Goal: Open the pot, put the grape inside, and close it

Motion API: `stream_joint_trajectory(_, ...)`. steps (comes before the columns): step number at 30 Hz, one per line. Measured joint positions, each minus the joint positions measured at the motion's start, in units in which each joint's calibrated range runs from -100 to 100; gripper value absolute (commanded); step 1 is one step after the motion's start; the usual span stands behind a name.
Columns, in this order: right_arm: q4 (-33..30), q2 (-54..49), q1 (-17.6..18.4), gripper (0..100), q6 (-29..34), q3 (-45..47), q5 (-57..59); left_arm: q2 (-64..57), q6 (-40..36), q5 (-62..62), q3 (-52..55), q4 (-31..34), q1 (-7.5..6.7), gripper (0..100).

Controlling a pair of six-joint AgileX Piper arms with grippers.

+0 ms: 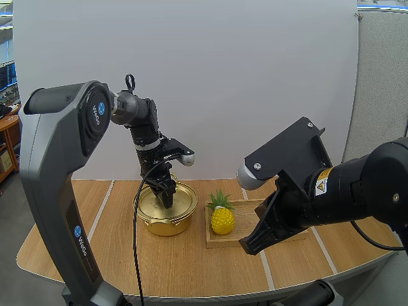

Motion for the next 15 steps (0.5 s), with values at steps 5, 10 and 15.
stream_joint_trajectory(5, 0.0, 0.0, 0.0, 0, 0.0, 0.0, 0.0, 0.39, -2.12, 1.31, -0.94, 0.09, 0.0, 100)
stream_joint_trajectory(10, 0.1, 0.0, 0.0, 0, 0.0, 0.0, 0.0, 0.49, -2.88, 1.75, -2.35, 0.09, 0.0, 100)
stream_joint_trajectory(15, 0.1, 0.0, 0.0, 0, 0.0, 0.0, 0.0, -4.99, -3.88, 2.51, -6.92, 0.32, 0.0, 100)
